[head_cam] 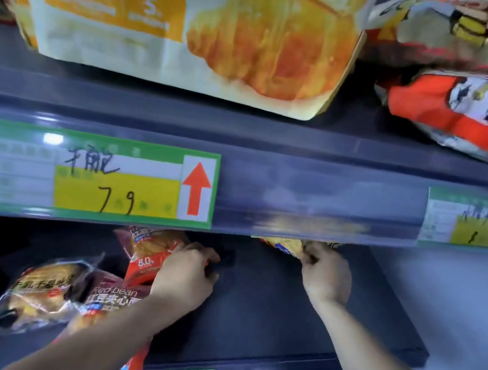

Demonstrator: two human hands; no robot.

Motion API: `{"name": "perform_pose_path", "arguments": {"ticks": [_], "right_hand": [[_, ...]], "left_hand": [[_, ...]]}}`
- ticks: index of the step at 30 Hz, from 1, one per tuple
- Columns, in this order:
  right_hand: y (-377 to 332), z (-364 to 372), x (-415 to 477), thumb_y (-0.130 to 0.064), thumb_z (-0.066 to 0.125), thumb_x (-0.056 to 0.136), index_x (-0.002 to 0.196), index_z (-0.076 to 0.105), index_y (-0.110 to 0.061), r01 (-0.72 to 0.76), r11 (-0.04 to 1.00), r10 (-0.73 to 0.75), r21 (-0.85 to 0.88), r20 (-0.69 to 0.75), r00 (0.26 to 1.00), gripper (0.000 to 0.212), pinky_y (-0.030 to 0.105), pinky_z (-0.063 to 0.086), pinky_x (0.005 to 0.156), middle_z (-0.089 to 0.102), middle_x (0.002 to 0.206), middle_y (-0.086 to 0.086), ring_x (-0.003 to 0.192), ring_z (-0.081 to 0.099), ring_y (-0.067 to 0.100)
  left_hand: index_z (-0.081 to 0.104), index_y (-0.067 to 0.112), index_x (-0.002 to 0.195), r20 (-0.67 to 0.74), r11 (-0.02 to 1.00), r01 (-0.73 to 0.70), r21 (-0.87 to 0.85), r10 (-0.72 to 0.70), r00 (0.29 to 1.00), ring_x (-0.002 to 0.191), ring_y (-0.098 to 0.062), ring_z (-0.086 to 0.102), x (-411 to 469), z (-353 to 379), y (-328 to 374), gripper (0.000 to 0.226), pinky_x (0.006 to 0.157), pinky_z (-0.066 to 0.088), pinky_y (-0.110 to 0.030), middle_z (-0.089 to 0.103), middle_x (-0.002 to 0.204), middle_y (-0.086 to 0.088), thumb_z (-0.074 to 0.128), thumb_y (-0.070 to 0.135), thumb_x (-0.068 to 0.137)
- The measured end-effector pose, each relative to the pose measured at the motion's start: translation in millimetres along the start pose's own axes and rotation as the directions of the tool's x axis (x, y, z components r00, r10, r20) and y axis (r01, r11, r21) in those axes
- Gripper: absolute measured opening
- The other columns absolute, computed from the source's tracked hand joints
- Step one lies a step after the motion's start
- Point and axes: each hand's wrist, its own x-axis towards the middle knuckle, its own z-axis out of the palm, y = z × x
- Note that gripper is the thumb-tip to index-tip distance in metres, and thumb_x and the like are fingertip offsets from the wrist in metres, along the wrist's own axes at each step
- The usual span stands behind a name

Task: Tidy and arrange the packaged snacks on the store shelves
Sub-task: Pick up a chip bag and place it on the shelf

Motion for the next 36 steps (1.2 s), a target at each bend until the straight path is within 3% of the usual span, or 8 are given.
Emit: {"name": "perform_pose_path", "arguments": {"ticks": [3, 5, 8, 14, 18, 23, 28, 36], "right_hand": [[-6, 7, 0, -0.022, 0.064, 0.084, 0.087, 0.068, -0.018, 0.08, 0.995, -0.086, -0.056, -0.102, 0.991, 0.006, 0.028, 0.035, 0.057, 0.068, 0.096, 0.005, 0.091, 0.06, 0.031], [-13, 10, 3, -0.031, 0.07, 0.078, 0.098, 0.067, -0.014, 0.183, 0.968, -0.205, -0.17, -0.126, 0.971, 0.026, 0.034, 0.045, 0.069, 0.064, 0.108, 0.01, 0.103, 0.057, 0.034], [-25, 13, 7, -0.044, 0.062, 0.082, 0.12, 0.056, -0.02, 0.294, 0.87, -0.267, -0.395, 0.122, 0.956, 0.046, 0.033, 0.041, 0.092, 0.059, 0.124, 0.003, 0.118, 0.051, 0.027], [-40, 18, 17, -0.041, 0.071, 0.072, 0.103, 0.059, -0.018, 0.367, 0.83, -0.412, -0.421, -0.017, 0.911, 0.04, 0.034, 0.042, 0.063, 0.06, 0.101, 0.009, 0.094, 0.057, 0.034], [-45, 27, 19, -0.013, 0.052, 0.088, 0.081, 0.05, -0.016, 0.295, 0.895, -0.28, -0.336, 0.091, 0.956, 0.008, 0.026, 0.029, 0.055, 0.057, 0.09, 0.005, 0.083, 0.051, 0.027], [-39, 24, 4, 0.012, 0.052, 0.072, 0.087, 0.064, -0.011, 0.424, 0.808, -0.406, -0.409, 0.136, 0.904, 0.03, 0.028, 0.032, 0.056, 0.063, 0.093, 0.009, 0.085, 0.058, 0.033], [-40, 19, -13, 0.021, 0.065, 0.05, 0.076, 0.071, -0.006, 0.479, 0.817, -0.496, -0.322, 0.031, 0.868, 0.039, 0.034, 0.045, 0.046, 0.067, 0.075, 0.016, 0.064, 0.062, 0.039], [-96, -42, -60, 0.008, 0.06, 0.076, 0.072, 0.064, -0.001, 0.465, 0.883, -0.432, 0.059, -0.285, 0.856, 0.01, 0.028, 0.04, 0.058, 0.067, 0.071, 0.016, 0.063, 0.059, 0.036]], "left_hand": [[0.065, 0.023, 0.118, 0.004, 0.999, -0.024, 0.039, 0.024, 1.0, 0.118, -0.02, 0.048, 3, 7, -5, 0.033, 0.098, 0.036, -0.024, 0.062, 0.12, 0.001, 0.063, 0.024, 0.085], [0.066, 0.024, 0.117, 0.005, 0.998, -0.047, 0.05, 0.047, 0.999, 0.118, -0.02, 0.047, 5, 8, -7, 0.032, 0.098, 0.035, -0.023, 0.062, 0.12, 0.002, 0.063, 0.024, 0.085], [0.066, 0.024, 0.117, 0.009, 0.996, -0.07, 0.062, 0.07, 0.998, 0.12, -0.018, 0.046, 9, 8, -9, 0.032, 0.1, 0.035, -0.023, 0.061, 0.121, 0.003, 0.062, 0.024, 0.085], [0.065, 0.025, 0.117, 0.041, 0.978, -0.147, 0.148, 0.143, 0.989, 0.122, -0.018, 0.043, 1, 2, -20, 0.032, 0.103, 0.035, -0.028, 0.059, 0.123, 0.007, 0.06, 0.026, 0.086], [0.067, 0.024, 0.111, 0.039, 0.965, -0.193, 0.18, 0.189, 0.981, 0.117, -0.02, 0.045, -4, 0, -29, 0.028, 0.098, 0.039, -0.031, 0.06, 0.119, 0.007, 0.06, 0.025, 0.084], [0.065, 0.023, 0.114, 0.063, 0.945, -0.238, 0.226, 0.23, 0.971, 0.119, -0.019, 0.042, -13, -4, -39, 0.03, 0.099, 0.039, -0.033, 0.057, 0.124, 0.007, 0.058, 0.026, 0.085], [0.067, 0.02, 0.112, 0.089, 0.917, -0.262, 0.301, 0.246, 0.965, 0.123, -0.023, 0.043, -20, -13, -43, 0.03, 0.1, 0.038, -0.035, 0.057, 0.125, 0.003, 0.059, 0.026, 0.085], [0.076, 0.026, 0.078, 0.039, 0.913, -0.185, 0.363, 0.183, 0.982, 0.084, -0.024, 0.064, -52, -47, -53, 0.025, 0.065, 0.056, -0.035, 0.068, 0.083, 0.003, 0.07, 0.032, 0.055]]}}
